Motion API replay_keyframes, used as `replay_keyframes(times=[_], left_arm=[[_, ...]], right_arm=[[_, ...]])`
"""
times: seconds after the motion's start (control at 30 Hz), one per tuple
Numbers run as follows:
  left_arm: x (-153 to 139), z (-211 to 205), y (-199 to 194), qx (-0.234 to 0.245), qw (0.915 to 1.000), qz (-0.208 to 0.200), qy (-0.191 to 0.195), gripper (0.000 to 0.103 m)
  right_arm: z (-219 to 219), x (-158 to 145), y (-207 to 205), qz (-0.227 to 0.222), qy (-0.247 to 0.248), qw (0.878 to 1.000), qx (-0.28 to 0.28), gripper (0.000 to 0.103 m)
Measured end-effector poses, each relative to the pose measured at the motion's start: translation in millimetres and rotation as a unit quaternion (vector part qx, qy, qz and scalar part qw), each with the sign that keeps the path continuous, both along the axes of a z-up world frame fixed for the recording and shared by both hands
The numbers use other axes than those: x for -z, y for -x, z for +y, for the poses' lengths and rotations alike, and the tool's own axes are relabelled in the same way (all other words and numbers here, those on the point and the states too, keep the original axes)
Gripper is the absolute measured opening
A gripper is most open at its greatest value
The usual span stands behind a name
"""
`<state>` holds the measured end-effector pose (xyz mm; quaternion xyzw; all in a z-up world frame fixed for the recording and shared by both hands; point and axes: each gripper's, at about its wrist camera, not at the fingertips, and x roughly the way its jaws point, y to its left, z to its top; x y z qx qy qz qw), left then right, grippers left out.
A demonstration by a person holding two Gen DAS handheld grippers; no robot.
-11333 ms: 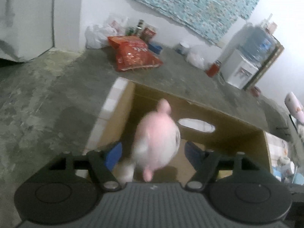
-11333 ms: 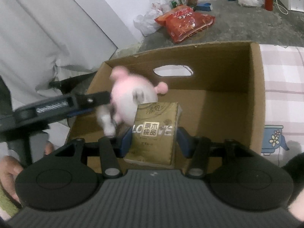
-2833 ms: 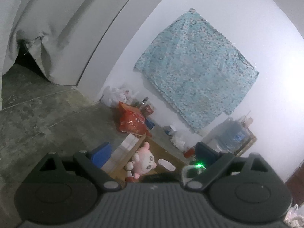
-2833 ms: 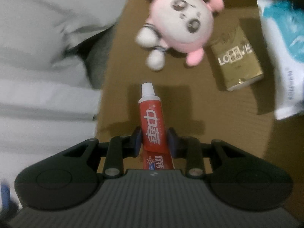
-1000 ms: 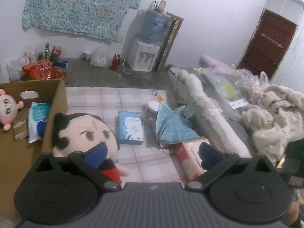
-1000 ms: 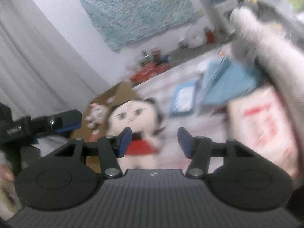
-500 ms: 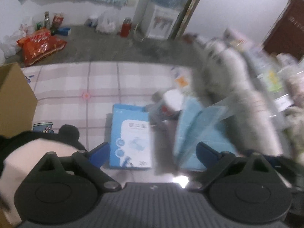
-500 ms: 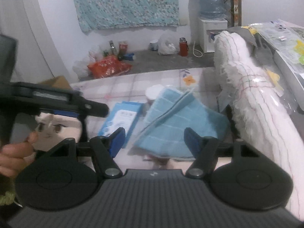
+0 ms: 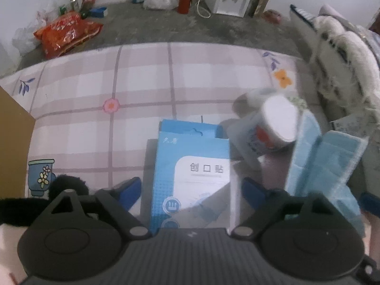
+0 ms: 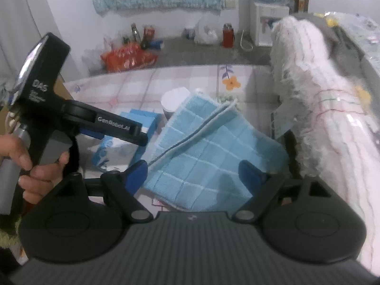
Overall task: Organize soft objects
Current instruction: 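Grasp the blue bandage box with the left tool while the right tool grasps the blue towel, then lift the bandage box with the left tool while the right tool lifts the towel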
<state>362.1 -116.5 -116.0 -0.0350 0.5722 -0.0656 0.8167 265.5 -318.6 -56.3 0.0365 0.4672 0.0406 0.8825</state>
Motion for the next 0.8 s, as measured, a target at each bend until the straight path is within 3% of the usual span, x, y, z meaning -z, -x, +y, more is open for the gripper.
replay_keyframes(times=[0.33,0.4,0.53,0.73,0.8], left_arm=[[3.6,-8.4,-1.8,0.006,0.9996,-0.011,-0.025,0.075],[3.6,-9.9,-1.1,0.009,0.9993,-0.016,-0.034,0.073],[4.7,-11.2,-0.7,0.011,0.9989,-0.024,-0.039,0.073],[4.9,-8.7,0.8,0.012,0.999,-0.031,-0.031,0.072],[4.4,-6.6,1.7,0.011,0.9991,-0.032,-0.027,0.072]], right_arm=[[-4.0,41.0,-55.7,0.081,-0.011,0.997,0.003,0.089],[-2.3,47.8,-62.9,0.092,-0.013,0.996,-0.003,0.094],[0.6,54.4,-69.8,0.105,-0.017,0.994,-0.007,0.095],[-8.2,50.0,-60.1,0.09,-0.043,0.995,0.008,0.079],[-16.2,47.7,-56.4,0.084,-0.061,0.994,0.023,0.068]])
